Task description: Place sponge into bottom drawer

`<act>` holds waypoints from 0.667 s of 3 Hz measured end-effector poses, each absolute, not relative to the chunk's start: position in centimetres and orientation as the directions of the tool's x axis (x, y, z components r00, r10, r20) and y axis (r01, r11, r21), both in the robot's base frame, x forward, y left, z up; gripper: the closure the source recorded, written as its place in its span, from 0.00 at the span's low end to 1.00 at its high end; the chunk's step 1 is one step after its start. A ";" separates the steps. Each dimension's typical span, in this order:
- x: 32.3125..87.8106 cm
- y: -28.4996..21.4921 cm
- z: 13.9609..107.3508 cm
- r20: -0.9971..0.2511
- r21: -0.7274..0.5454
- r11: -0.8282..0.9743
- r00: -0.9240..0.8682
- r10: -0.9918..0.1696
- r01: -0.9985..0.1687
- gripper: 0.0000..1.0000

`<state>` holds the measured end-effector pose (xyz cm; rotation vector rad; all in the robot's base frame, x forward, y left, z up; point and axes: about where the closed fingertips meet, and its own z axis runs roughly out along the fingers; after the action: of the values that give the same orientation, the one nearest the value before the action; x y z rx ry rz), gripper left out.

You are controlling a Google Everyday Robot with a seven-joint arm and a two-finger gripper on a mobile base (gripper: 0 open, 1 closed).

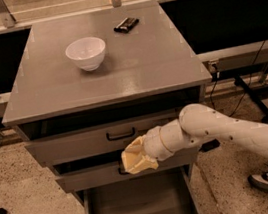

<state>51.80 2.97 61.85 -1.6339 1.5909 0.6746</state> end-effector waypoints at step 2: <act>50.9 -3.5 50.0 -0.873 -0.214 0.141 0.124 -0.471 -0.967 1.00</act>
Offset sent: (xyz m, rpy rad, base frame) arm -0.0281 -0.1113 -0.1996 0.2393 -0.1125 -0.0473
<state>50.93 -3.54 49.96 -1.4706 1.4877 0.6724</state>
